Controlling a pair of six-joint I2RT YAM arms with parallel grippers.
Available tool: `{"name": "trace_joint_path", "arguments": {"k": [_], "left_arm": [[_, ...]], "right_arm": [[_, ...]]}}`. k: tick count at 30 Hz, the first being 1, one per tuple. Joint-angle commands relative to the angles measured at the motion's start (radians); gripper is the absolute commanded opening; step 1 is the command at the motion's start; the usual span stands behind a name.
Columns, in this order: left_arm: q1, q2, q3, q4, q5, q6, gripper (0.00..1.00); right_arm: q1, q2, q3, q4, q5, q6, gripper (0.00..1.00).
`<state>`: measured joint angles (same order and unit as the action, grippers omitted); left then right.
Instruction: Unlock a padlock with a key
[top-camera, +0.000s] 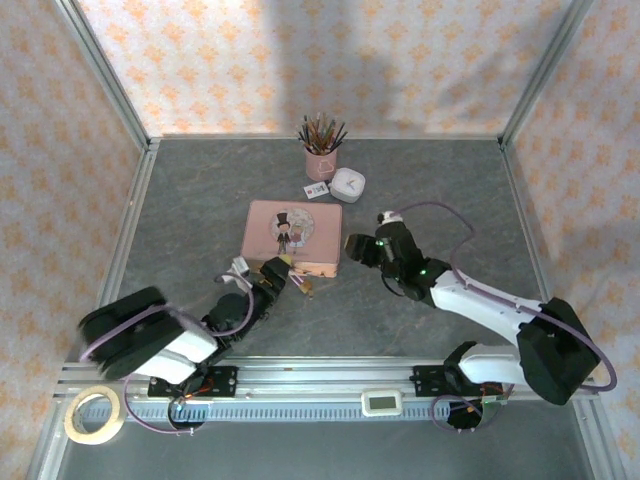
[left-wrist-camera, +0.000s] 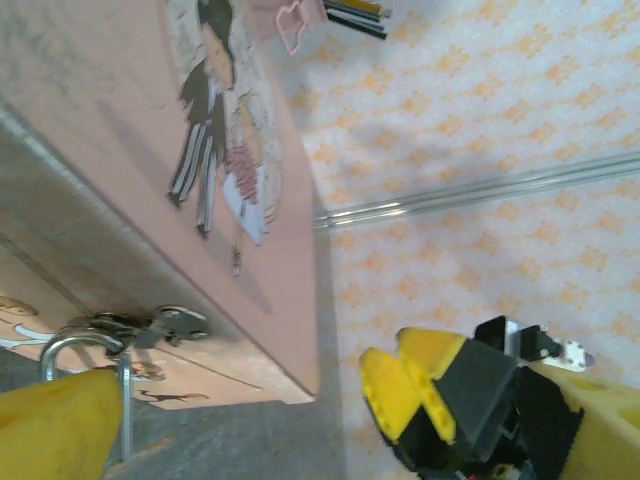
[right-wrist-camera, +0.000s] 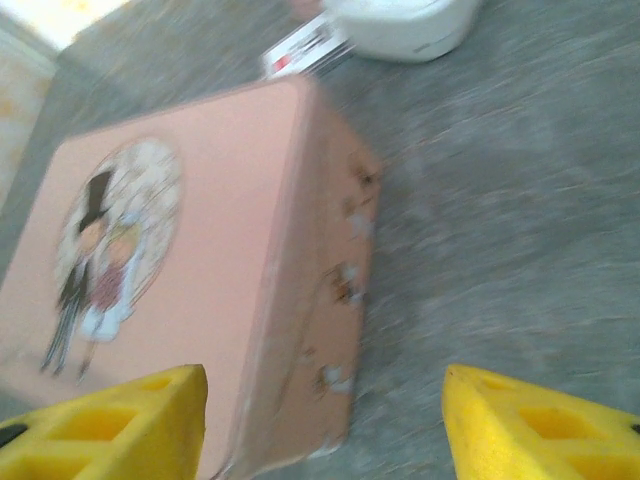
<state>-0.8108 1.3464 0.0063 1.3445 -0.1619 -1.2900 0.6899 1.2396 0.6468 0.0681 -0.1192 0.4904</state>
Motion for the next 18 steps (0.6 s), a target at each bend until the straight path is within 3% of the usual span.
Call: {"name": "trace_joint_path", "arguments": {"k": [1, 2, 4, 9, 14, 18], "left_arm": [[0.002, -0.261, 0.057, -0.671, -0.111, 0.022, 0.99], [0.002, -0.357, 0.096, -0.835, -0.169, 0.036, 0.99], [0.014, -0.523, 0.109, -0.974, -0.259, 0.072, 0.99], [0.164, -0.785, 0.153, -1.208, -0.271, 0.193, 0.99], [0.283, -0.808, 0.217, -1.259, -0.223, 0.324, 0.99], [0.418, -0.745, 0.241, -1.203, -0.082, 0.395, 0.99]], "right_arm": [[0.127, 0.027, 0.073, -0.017, -0.078, -0.12, 0.62], [0.169, 0.044, 0.096, -0.058, -0.049, -0.141, 0.62], [0.229, 0.079, 0.126, -0.098, -0.032, -0.157, 0.61], [0.347, 0.218, 0.214, -0.163, -0.01, -0.165, 0.57], [0.402, 0.42, 0.386, -0.301, 0.057, -0.214, 0.57], [0.421, 0.565, 0.516, -0.416, 0.142, -0.24, 0.57]]}}
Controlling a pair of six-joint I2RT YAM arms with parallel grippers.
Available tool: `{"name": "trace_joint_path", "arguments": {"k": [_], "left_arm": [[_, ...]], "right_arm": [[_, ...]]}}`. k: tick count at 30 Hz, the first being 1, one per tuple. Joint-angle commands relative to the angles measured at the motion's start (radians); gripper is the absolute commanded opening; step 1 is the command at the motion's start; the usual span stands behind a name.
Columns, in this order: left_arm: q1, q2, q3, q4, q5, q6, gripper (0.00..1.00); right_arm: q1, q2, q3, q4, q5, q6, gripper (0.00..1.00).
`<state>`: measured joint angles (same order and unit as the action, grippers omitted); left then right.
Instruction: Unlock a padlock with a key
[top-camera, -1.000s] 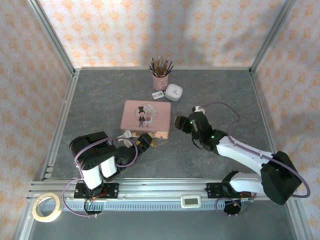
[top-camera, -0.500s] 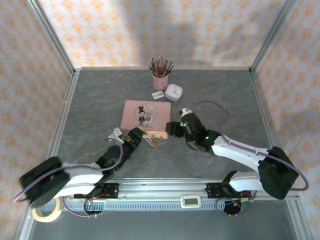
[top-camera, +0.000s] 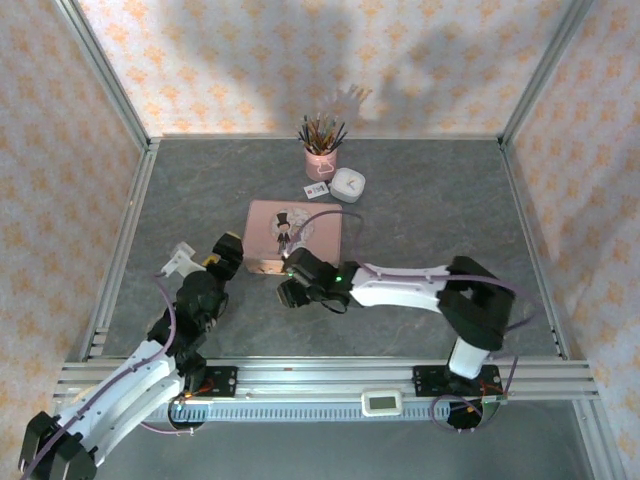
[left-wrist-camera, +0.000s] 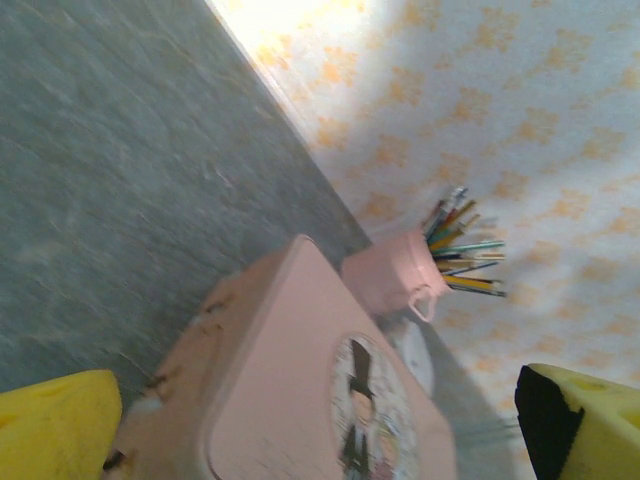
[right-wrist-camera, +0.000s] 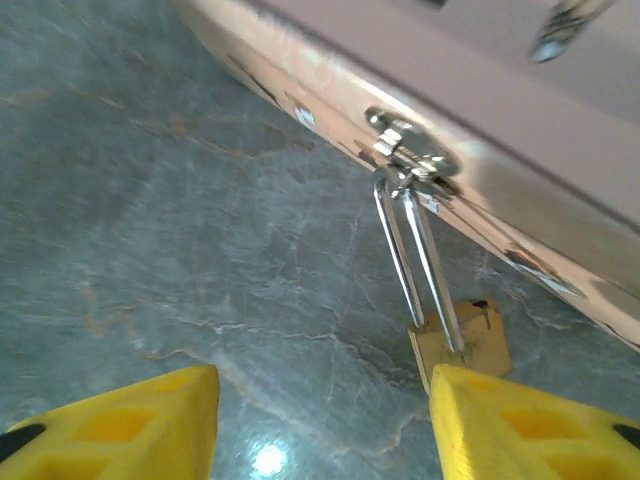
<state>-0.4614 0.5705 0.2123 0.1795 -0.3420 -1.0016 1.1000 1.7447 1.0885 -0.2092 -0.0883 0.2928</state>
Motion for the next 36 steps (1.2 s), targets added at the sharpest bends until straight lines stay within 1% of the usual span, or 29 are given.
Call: {"name": "trace_joint_path", "arguments": {"k": [1, 3, 6, 10, 14, 16, 20, 22, 23, 26, 27, 30, 33, 36], "left_arm": [[0.102, 0.051, 0.041, -0.025, 0.138, 0.115, 0.99], [0.168, 0.099, 0.049, 0.015, 0.222, 0.128, 0.99], [0.222, 0.153, 0.057, 0.072, 0.306, 0.138, 0.99], [0.243, 0.195, 0.059, 0.128, 0.333, 0.153, 0.99], [0.252, 0.22, 0.053, 0.165, 0.344, 0.154, 0.99], [0.256, 0.233, 0.051, 0.182, 0.352, 0.153, 0.99], [0.26, 0.275, 0.05, 0.217, 0.369, 0.159, 0.99], [0.26, 0.299, 0.053, 0.241, 0.377, 0.166, 0.99], [0.261, 0.316, 0.057, 0.251, 0.38, 0.174, 0.99], [0.268, 0.367, 0.082, 0.271, 0.387, 0.207, 0.99], [0.273, 0.387, 0.091, 0.277, 0.394, 0.221, 0.99], [0.291, 0.454, 0.112, 0.324, 0.438, 0.253, 0.99], [0.31, 0.521, 0.129, 0.373, 0.5, 0.277, 0.98], [0.312, 0.582, 0.15, 0.414, 0.561, 0.326, 0.95]], "right_arm": [[0.014, 0.083, 0.094, -0.163, 0.143, -0.043, 0.57], [0.019, 0.122, 0.135, -0.206, 0.21, -0.049, 0.57], [0.025, 0.154, 0.17, -0.251, 0.286, -0.055, 0.57], [0.028, 0.184, 0.181, -0.274, 0.327, -0.077, 0.52], [0.03, 0.205, 0.161, -0.273, 0.358, -0.109, 0.47], [0.03, 0.205, 0.147, -0.268, 0.383, -0.125, 0.46], [0.03, 0.185, 0.08, -0.192, 0.404, -0.179, 0.43], [0.031, 0.176, 0.047, -0.145, 0.404, -0.21, 0.38], [0.031, 0.174, 0.033, -0.123, 0.408, -0.23, 0.33], [0.031, 0.149, -0.01, -0.066, 0.435, -0.292, 0.12], [0.03, 0.134, -0.025, -0.045, 0.437, -0.33, 0.07], [0.027, 0.093, -0.057, 0.01, 0.431, -0.432, 0.0], [0.007, 0.076, -0.053, 0.023, 0.39, -0.512, 0.0], [-0.017, 0.082, -0.044, 0.02, 0.322, -0.603, 0.0]]}}
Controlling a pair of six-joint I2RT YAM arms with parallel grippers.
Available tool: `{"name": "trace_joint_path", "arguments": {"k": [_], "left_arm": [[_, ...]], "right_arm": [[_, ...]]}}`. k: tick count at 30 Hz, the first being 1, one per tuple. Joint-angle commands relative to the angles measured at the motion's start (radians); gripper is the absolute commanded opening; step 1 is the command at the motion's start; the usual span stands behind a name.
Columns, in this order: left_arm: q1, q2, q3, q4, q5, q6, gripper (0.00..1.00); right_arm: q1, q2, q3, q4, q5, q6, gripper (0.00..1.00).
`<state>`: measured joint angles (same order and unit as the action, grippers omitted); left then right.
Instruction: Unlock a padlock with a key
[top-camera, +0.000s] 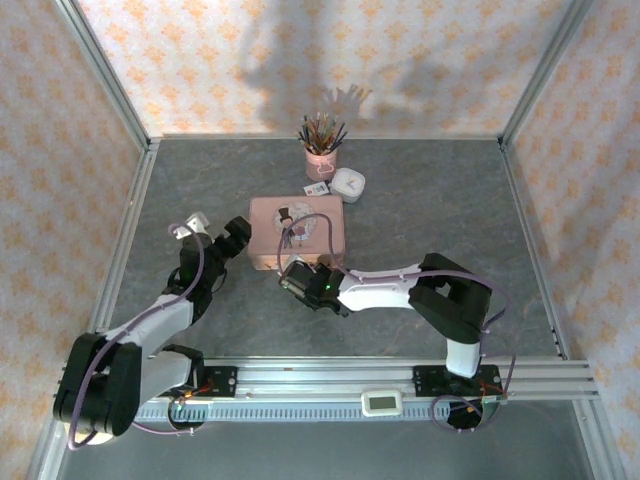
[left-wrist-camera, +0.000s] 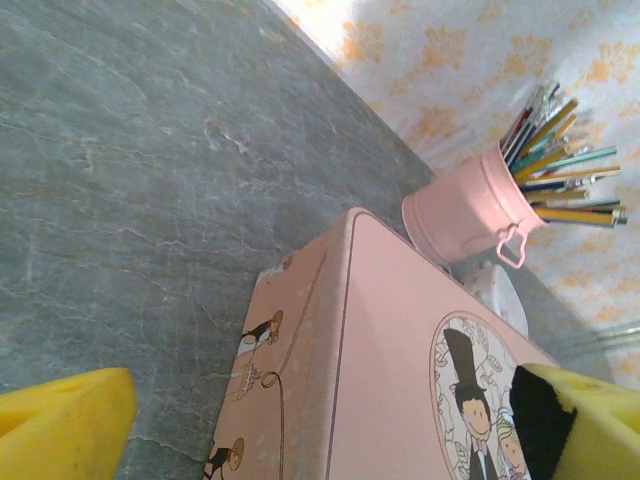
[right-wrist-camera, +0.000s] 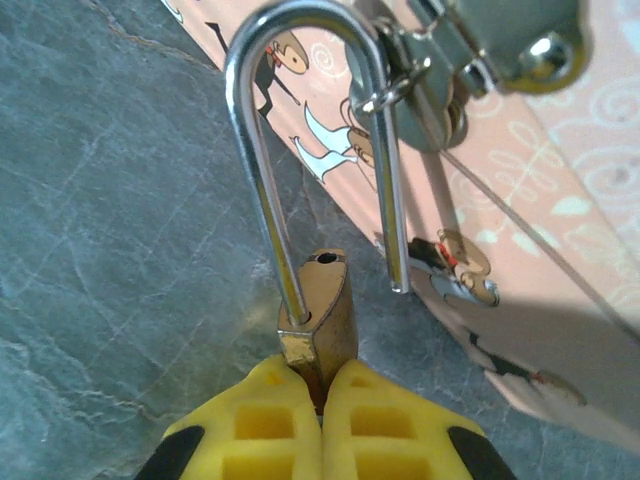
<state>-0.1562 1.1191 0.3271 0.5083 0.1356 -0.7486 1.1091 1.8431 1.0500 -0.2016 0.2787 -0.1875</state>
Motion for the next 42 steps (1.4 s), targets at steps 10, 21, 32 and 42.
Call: {"name": "trace_joint_path", "arguments": {"k": [10, 21, 32, 42], "left_arm": [[0.006, 0.192, 0.077, 0.151, 0.254, 0.148, 0.81], [-0.013, 0.298, 0.026, 0.353, 0.364, 0.04, 0.61], [-0.038, 0.248, 0.029, 0.303, 0.25, 0.027, 0.73], [0.024, 0.027, 0.055, 0.045, -0.051, 0.095, 0.99]], "right_arm": [[-0.091, -0.032, 0.027, 0.068, -0.15, -0.309, 0.0], [-0.11, 0.039, 0.159, 0.023, -0.272, -0.291, 0.0], [-0.114, -0.002, 0.127, 0.008, -0.311, -0.25, 0.0], [-0.13, -0.281, -0.085, 0.038, -0.361, 0.039, 0.0]]}}
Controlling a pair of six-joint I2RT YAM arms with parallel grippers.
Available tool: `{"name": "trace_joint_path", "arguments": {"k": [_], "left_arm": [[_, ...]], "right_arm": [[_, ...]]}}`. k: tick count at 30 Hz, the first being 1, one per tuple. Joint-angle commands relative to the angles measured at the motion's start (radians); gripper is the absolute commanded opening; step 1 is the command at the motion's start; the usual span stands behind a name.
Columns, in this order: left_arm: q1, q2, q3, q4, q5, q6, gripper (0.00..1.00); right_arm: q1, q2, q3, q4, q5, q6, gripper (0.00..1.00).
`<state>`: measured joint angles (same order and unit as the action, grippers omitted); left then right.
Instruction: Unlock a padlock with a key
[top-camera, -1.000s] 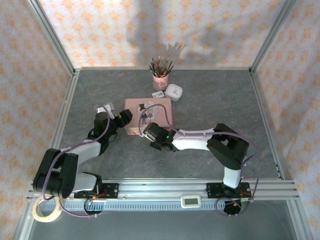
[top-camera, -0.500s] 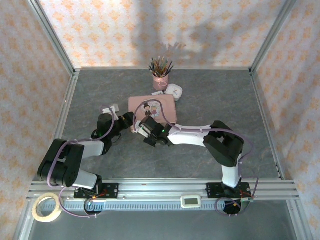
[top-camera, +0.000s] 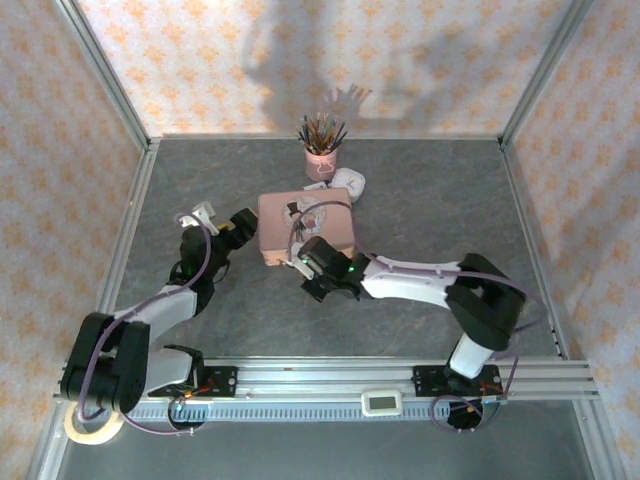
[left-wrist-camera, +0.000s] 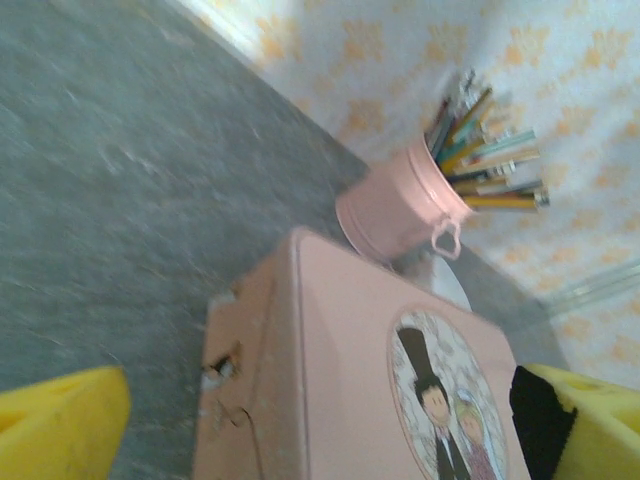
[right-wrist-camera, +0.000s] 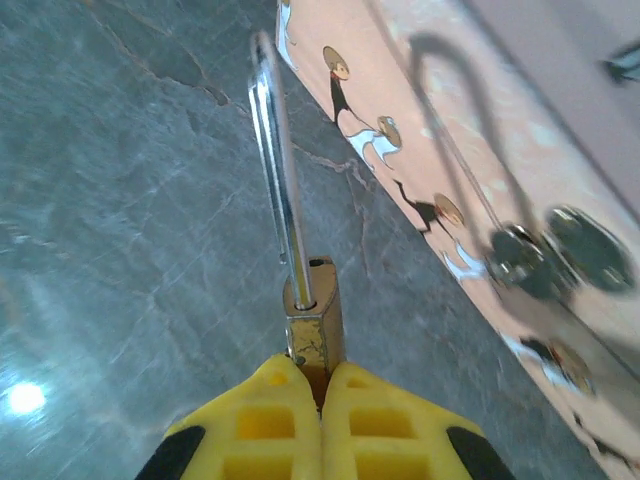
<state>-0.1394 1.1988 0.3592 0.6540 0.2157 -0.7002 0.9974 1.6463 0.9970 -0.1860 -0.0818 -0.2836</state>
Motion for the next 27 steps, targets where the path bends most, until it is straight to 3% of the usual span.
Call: {"name": "trace_joint_path", "arguments": {"k": [1, 5, 11, 14, 19, 27], "left_arm": [[0.009, -0.069, 0.02, -0.115, -0.157, 0.054, 0.99], [0.014, -0.14, 0.011, -0.173, -0.214, 0.074, 0.99], [0.018, -0.192, -0.03, -0.203, -0.224, 0.058, 0.99], [0.018, -0.184, -0.04, -0.193, -0.215, 0.046, 0.99], [0.018, -0.139, -0.02, -0.169, -0.171, 0.031, 0.99], [0.019, -0.085, 0.032, -0.16, -0.096, 0.007, 0.99]], "right_arm": [[-0.028, -0.118, -0.052, 0.022, 0.005, 0.177, 0.0], [-0.107, -0.254, -0.121, 0.028, 0.008, 0.309, 0.0], [-0.355, -0.503, -0.229, 0.062, 0.013, 0.487, 0.0], [-0.441, -0.575, -0.285, 0.047, 0.157, 0.498, 0.0], [-0.588, -0.556, -0.358, 0.03, 0.165, 0.499, 0.0], [-0.609, -0.438, -0.423, 0.134, -0.025, 0.614, 0.0]]}}
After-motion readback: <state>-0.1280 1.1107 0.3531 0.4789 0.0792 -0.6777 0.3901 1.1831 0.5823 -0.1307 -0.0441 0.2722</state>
